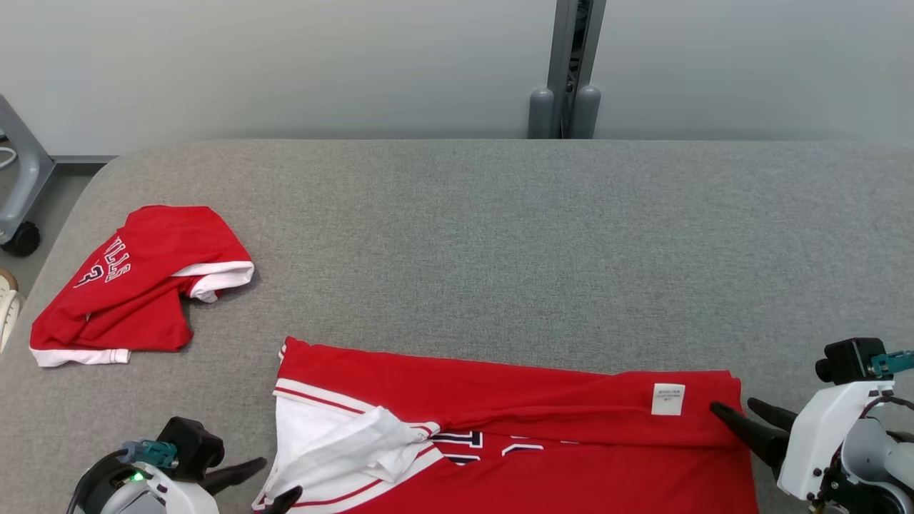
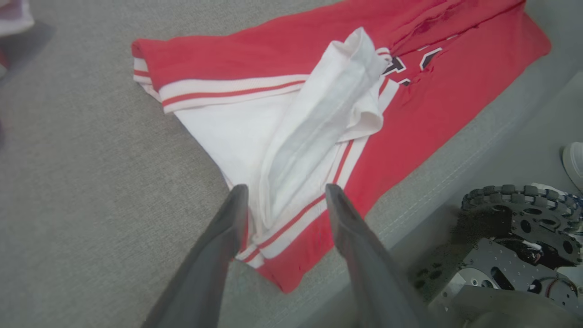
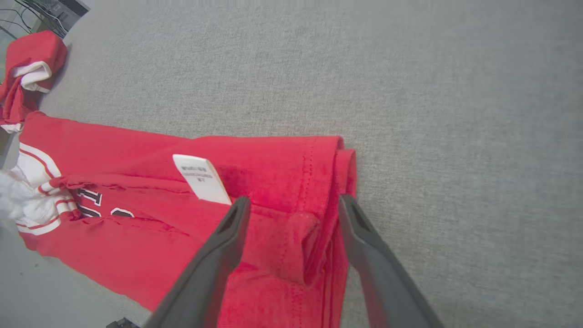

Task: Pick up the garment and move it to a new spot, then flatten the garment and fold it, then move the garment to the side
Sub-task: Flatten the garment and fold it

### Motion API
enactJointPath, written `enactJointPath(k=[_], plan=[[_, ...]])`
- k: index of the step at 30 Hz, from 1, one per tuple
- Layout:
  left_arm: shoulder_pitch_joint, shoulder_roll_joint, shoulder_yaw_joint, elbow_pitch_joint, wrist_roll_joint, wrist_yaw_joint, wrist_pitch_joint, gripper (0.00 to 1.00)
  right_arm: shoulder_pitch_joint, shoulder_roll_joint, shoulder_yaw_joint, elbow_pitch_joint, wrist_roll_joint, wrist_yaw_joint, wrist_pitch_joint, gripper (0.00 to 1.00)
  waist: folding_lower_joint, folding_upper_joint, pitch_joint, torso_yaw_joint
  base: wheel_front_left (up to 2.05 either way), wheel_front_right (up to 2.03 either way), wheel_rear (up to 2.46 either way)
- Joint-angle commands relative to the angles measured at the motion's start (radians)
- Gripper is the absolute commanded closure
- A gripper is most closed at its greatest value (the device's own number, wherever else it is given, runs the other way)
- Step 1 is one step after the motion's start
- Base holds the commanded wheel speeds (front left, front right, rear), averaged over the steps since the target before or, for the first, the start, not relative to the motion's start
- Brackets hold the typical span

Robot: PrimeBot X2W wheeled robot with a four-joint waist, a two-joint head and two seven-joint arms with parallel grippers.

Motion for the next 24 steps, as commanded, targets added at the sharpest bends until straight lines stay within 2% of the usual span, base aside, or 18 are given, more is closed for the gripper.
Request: enactJointPath(k=[1,5,10,15,21,24], plan=[[0.004,0.001,0.004,0.009,0.005,0.008,-0.007,0.00,0.007,-0.001,-0.009,0.006,0.004,0.000,-0.009,0.00,0.0000,0.0000,-0.004,0.000,0.00,0.00,0.00],[-0.001,0.003,0.007,0.017,0.008,0.013,-0.010,0.00,0.005,-0.010,-0.024,-0.003,0.009,0.000,-0.020,0.00,0.0000,0.0000,-0.016,0.000,0.00,0.00,0.00],[-0.013,0.003,0.039,0.037,0.015,0.056,-0.063,0.00,-0.005,-0.033,-0.063,-0.020,0.010,0.000,-0.057,0.00,0.0000,0.0000,-0.045,-0.006,0.00,0.00,0.00],[0.001,-0.018,0.092,0.058,0.015,0.122,-0.165,0.00,0.000,-0.033,-0.098,-0.007,-0.005,0.000,-0.117,0.00,0.0000,0.0000,-0.067,-0.014,0.00,0.00,0.00],[0.040,-0.093,0.202,0.067,0.042,0.215,-0.235,0.00,0.017,0.009,-0.147,0.034,-0.042,0.000,-0.244,0.00,0.0000,0.0000,-0.077,-0.015,0.00,0.00,0.00],[0.081,-0.156,0.332,0.036,0.103,0.252,-0.238,0.00,0.034,0.037,-0.177,0.049,-0.058,0.000,-0.281,0.00,0.0000,0.0000,-0.080,-0.014,0.00,0.00,0.00]])
